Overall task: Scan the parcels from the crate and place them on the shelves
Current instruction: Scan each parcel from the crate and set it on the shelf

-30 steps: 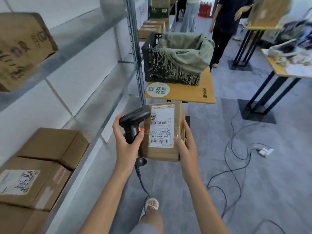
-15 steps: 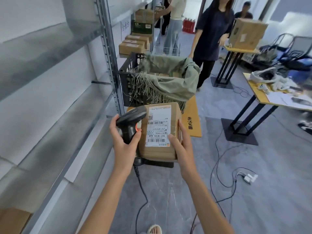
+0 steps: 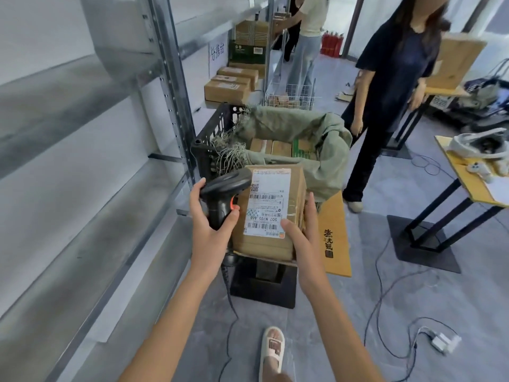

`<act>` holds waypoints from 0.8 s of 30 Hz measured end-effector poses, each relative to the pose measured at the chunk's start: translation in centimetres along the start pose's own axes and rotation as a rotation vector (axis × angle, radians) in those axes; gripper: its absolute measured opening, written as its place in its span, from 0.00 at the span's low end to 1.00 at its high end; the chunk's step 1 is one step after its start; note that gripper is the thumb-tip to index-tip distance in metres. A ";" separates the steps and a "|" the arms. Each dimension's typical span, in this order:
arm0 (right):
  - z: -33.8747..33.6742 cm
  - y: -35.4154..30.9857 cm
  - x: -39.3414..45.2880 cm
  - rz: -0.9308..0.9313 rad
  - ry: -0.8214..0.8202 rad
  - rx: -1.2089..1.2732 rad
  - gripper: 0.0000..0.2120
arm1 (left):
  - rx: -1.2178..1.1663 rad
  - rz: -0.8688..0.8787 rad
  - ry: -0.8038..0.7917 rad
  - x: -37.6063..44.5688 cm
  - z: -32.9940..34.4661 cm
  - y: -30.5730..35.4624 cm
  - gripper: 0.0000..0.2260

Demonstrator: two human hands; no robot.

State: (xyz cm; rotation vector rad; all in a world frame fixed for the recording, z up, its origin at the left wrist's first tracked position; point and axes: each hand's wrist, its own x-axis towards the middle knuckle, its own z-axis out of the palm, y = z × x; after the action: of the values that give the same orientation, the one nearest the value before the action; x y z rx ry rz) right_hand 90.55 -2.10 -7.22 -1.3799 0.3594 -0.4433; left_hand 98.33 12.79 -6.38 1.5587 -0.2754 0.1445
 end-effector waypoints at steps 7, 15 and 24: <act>-0.4 -1.4 12.1 0.055 0.011 0.027 0.40 | 0.025 0.020 0.019 9.4 5.0 -1.0 0.34; -1.7 -4.1 25.3 -0.040 -0.001 0.023 0.31 | -0.019 0.086 0.006 18.7 9.0 -2.2 0.35; -4.6 -3.8 37.3 -0.057 0.049 -0.199 0.37 | -0.065 -0.022 -0.108 26.3 12.1 -5.6 0.33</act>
State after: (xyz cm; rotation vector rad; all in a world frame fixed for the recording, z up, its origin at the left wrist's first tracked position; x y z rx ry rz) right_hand 120.21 -25.22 -3.67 -1.5780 0.4139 -0.4988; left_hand 124.12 -1.53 -4.95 1.5071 -0.3448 0.0344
